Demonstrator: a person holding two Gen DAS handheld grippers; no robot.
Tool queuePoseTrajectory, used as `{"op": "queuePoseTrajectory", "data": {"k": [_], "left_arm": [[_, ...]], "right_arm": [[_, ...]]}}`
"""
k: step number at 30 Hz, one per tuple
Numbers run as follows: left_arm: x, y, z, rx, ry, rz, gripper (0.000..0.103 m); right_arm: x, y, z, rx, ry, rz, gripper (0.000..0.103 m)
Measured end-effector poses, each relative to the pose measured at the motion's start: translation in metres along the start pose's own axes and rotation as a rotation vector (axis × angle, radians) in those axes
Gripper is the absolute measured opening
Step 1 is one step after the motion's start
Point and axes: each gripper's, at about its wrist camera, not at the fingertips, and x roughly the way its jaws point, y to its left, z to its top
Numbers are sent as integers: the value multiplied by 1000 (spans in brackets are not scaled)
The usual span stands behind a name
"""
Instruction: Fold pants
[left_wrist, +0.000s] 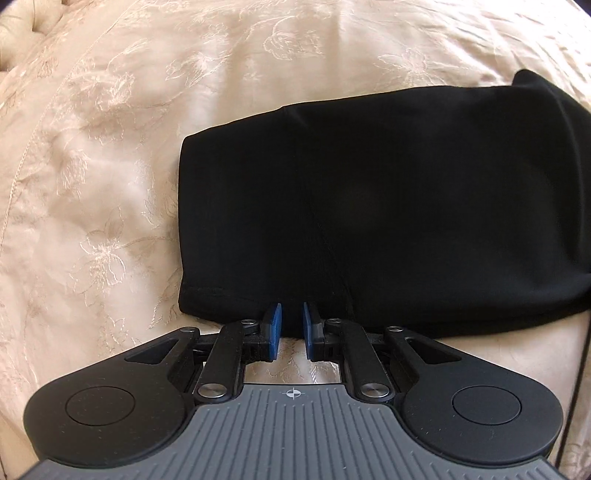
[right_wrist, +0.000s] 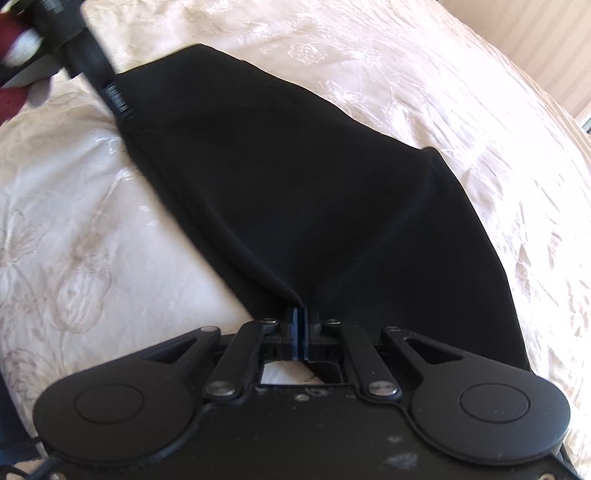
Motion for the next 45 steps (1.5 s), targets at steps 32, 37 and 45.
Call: {"op": "queuePoseTrajectory", "data": {"k": [32, 37, 45], "left_arm": [[-61, -338, 28, 6, -77, -88, 13], [-41, -341, 43, -28, -27, -51, 13], [-39, -339, 50, -35, -12, -33, 13]], "right_arm": [[-37, -262, -157, 350, -87, 79, 31], [-19, -271, -147, 245, -67, 142, 32], [10, -273, -134, 101, -33, 217, 35]]}}
